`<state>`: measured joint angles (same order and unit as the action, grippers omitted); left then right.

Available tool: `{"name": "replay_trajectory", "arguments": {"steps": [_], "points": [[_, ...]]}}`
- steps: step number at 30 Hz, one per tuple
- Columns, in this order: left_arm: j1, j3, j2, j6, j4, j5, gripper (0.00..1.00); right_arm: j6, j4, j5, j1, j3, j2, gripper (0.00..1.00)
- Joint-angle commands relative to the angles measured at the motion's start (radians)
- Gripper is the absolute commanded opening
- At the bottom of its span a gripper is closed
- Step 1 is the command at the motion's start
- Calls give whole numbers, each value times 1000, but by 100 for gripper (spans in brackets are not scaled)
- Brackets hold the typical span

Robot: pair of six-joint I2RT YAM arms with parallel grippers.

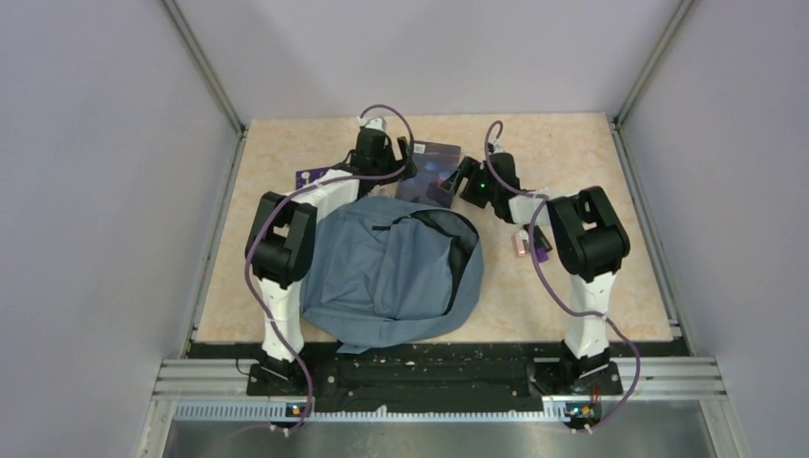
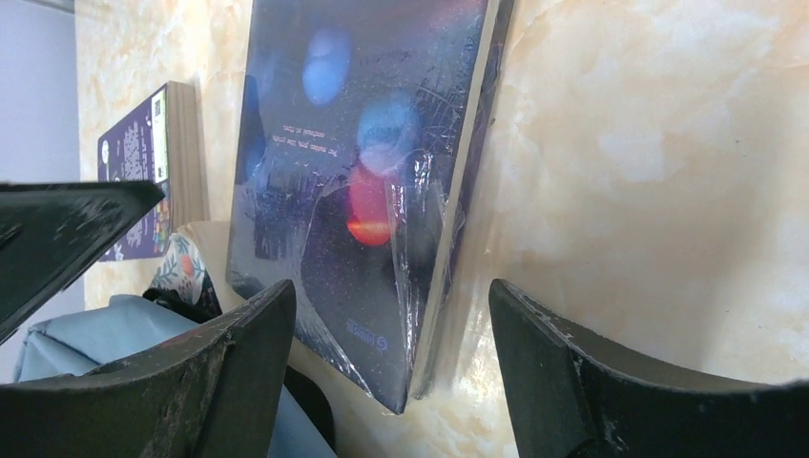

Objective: Pack the student bag
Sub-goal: Pick up the book from the center of the board.

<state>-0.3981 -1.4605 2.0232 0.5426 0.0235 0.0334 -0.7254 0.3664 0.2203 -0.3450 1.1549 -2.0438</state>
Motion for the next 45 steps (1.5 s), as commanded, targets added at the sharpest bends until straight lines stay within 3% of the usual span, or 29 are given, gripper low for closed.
{"name": "replay_trajectory", "arguments": {"steps": [1,12,20,31,38,45], "points": [[19,-89,86,-6,54,-39,96,66,-125,-27,-7,28,-5,73],[32,-121,192,102,-29,222,95,74,-162,10,-32,80,-55,70],[30,2,146,212,-268,384,93,44,-149,83,-41,104,-102,70],[14,184,-37,374,-582,456,93,70,-169,96,-50,105,-110,66],[-2,264,-95,401,-651,436,93,100,-167,167,-63,130,-137,60],[-15,297,-57,444,-700,450,90,124,-174,191,-88,151,-145,58]]}}
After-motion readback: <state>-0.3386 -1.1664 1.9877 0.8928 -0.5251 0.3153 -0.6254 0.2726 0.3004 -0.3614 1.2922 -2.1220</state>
